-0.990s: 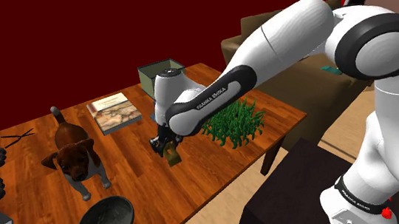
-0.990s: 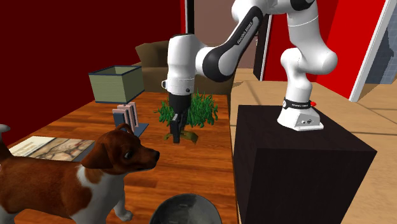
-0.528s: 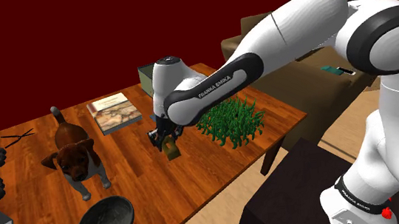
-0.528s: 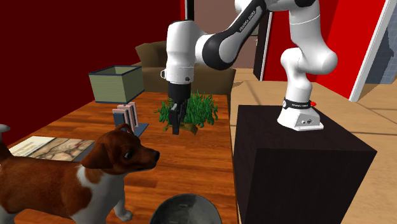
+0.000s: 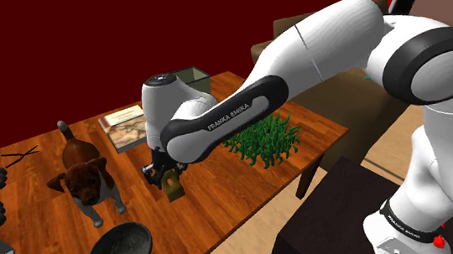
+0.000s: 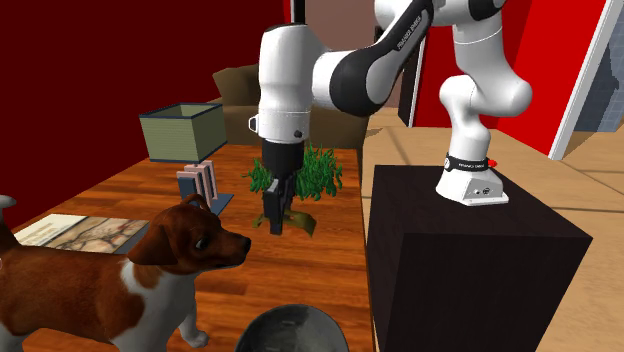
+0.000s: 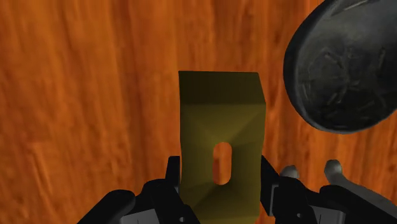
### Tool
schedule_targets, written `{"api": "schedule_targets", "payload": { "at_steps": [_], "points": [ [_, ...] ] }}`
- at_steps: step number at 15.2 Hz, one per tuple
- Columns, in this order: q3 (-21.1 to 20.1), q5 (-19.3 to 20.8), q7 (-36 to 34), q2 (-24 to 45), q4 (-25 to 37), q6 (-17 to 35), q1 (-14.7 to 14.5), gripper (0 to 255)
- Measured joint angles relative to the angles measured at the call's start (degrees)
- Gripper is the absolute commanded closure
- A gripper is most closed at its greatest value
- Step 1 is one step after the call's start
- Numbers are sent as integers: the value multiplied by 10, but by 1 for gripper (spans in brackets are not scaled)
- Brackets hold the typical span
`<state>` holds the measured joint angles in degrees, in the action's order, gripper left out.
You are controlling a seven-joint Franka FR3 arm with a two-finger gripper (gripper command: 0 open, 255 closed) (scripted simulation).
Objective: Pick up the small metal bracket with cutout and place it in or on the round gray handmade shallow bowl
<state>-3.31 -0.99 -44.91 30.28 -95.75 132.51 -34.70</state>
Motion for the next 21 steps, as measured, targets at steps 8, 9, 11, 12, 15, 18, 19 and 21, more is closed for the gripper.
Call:
{"api": "schedule_targets", "payload": {
  "at_steps": [8, 9, 11, 12, 15, 18, 19, 21],
  "points": [
    [-5, 21, -83, 101, 175, -72, -71, 255],
    [-5, 24, -93, 127, 221, -92, -81, 255],
    [-6, 27, -108, 162, 284, -119, -97, 255],
    [-5, 29, -115, 179, 311, -129, -104, 255],
    [-5, 34, -139, 250, 434, -181, -132, 255],
    [-5, 35, -142, 271, 451, -177, -135, 255],
    [-5, 35, -141, 274, 449, -172, -134, 255],
    [-4, 35, -142, 279, 444, -162, -135, 255]
  ]
}}
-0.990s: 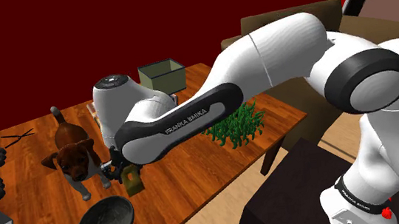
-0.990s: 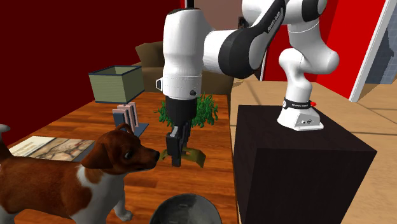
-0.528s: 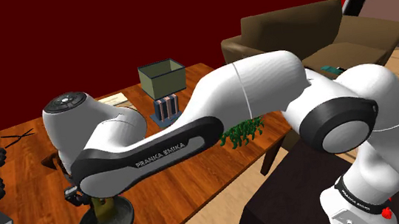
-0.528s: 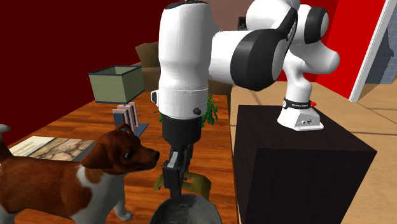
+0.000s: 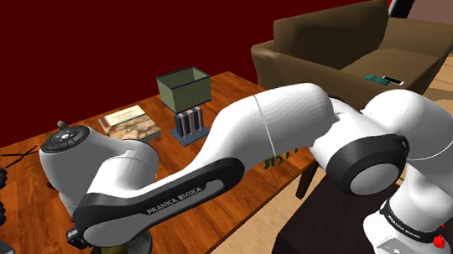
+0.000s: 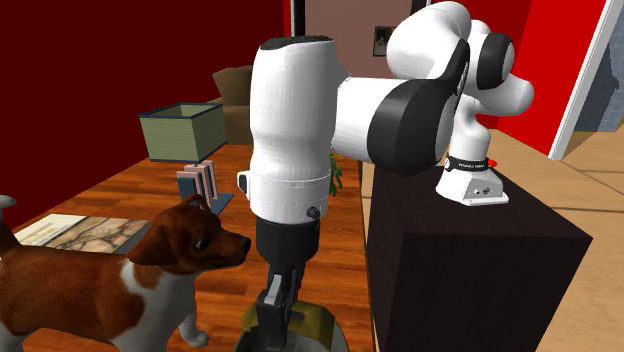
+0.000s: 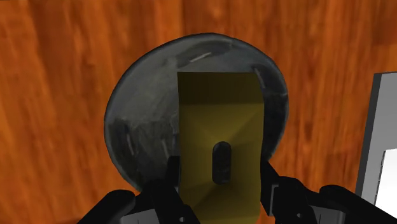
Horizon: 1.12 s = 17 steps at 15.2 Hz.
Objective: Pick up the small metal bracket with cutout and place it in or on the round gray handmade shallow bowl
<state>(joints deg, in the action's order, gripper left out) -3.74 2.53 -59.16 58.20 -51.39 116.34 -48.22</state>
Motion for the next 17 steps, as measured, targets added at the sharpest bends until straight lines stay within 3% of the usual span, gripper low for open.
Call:
{"api": "schedule_targets", "payload": {
  "at_steps": [14, 15, 17],
  "points": [
    [1, 1, 0, 30, -11, 42, 0, 255],
    [1, 1, 0, 30, -11, 42, 0, 0],
    [1, 1, 0, 30, -11, 42, 0, 0]
  ]
}}
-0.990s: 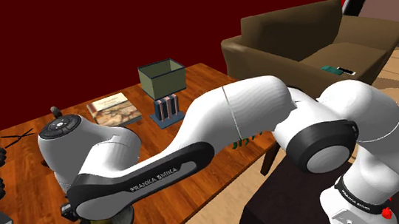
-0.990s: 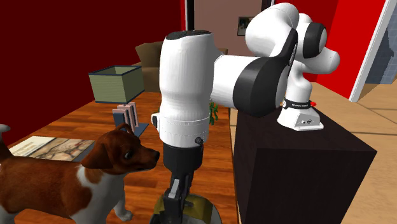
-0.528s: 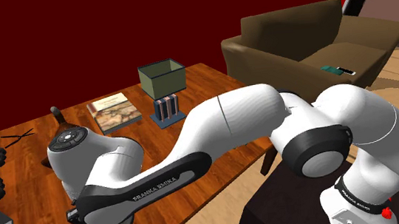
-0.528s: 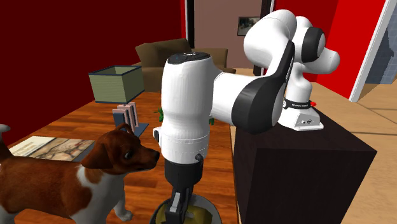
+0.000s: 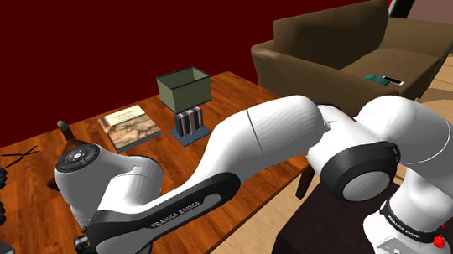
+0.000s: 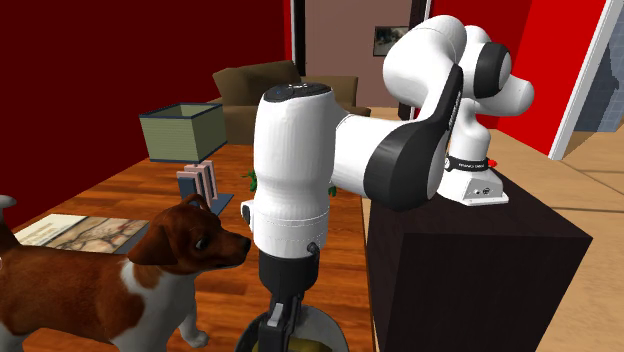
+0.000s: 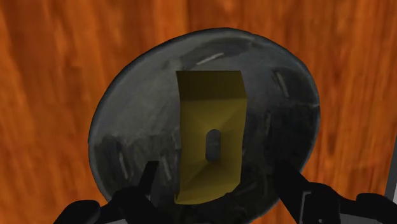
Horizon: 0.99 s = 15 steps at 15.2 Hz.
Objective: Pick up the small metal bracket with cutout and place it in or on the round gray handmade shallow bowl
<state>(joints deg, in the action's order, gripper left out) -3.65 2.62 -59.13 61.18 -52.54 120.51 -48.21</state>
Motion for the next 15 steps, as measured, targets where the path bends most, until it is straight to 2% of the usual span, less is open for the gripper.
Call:
{"api": "schedule_targets", "payload": {
  "at_steps": [4, 6, 9, 15],
  "points": [
    [0, 0, 0, 0, 0, 0, 0, 0],
    [0, 0, 1, -13, 1, -14, 1, 0],
    [-1, -1, -1, -54, -30, -23, 2, 0],
    [-1, -1, 0, -56, -28, -28, 2, 0]
  ]
}}
